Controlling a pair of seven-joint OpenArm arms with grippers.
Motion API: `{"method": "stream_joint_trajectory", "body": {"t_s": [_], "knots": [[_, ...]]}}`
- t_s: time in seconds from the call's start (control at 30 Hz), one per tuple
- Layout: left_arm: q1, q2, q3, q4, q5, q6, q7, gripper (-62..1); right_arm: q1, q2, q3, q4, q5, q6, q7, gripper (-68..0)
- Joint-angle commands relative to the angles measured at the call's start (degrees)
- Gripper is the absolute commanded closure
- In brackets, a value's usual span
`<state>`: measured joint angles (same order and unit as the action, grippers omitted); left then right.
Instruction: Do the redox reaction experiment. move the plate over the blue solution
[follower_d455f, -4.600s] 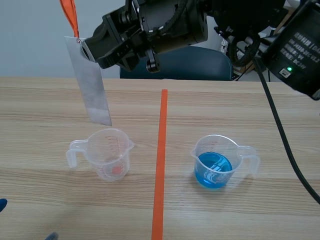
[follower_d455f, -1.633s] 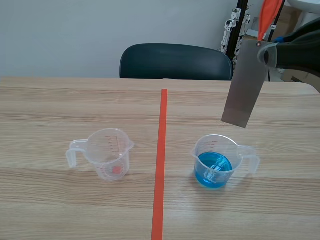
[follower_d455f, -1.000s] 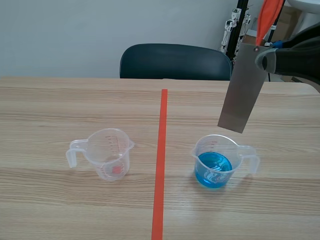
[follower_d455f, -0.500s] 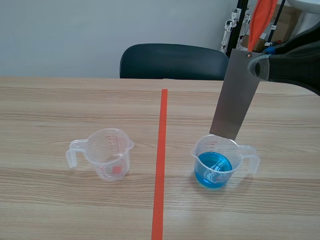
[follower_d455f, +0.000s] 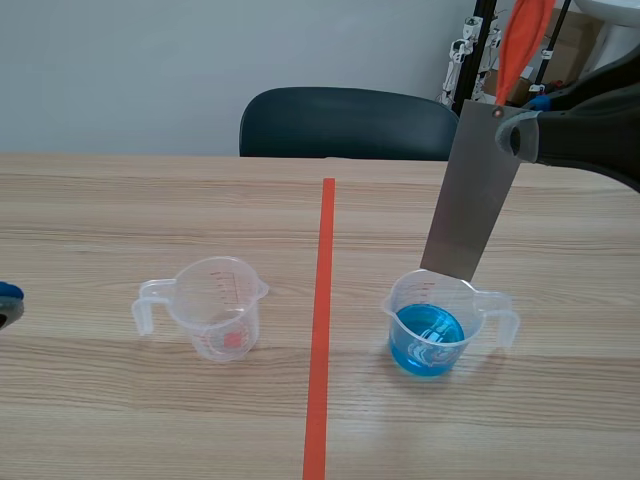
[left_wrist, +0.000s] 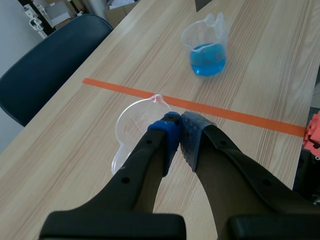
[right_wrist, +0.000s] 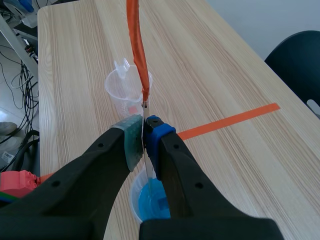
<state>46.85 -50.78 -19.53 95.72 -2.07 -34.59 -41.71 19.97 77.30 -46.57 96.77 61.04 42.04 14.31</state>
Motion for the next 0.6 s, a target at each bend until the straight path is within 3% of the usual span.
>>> {"method": "stream_joint_trajectory", "body": {"t_s": [0.0, 0.13, 0.3, 0.43, 0.57], "knots": [[-1.33, 0.42, -0.28, 1.2, -2.05, 0.09, 1.31, -2.7, 0.66, 0.48, 0.81, 0.48, 0.83, 0.68, 1.03, -0.4], [-4.59, 0.39, 1.53, 3.8, -5.11, -0.92, 6.99, -2.7, 0.66, 0.48, 0.81, 0.48, 0.85, 0.68, 1.05, -0.4], [-9.62, 0.42, 7.04, 6.29, -5.2, -1.31, 13.44, -2.7, 0.66, 0.48, 0.83, 0.48, 0.87, 0.68, 1.09, -0.4], [-13.66, 0.44, 10.71, 6.47, -8.48, -1.11, 16.33, -2.7, 0.66, 0.48, 0.83, 0.48, 0.87, 0.68, 1.11, -0.4], [-18.25, 0.44, 14.05, 6.47, -9.57, -1.09, 20.11, -2.7, 0.66, 0.48, 0.83, 0.48, 0.92, 0.68, 1.14, -0.4]]}}
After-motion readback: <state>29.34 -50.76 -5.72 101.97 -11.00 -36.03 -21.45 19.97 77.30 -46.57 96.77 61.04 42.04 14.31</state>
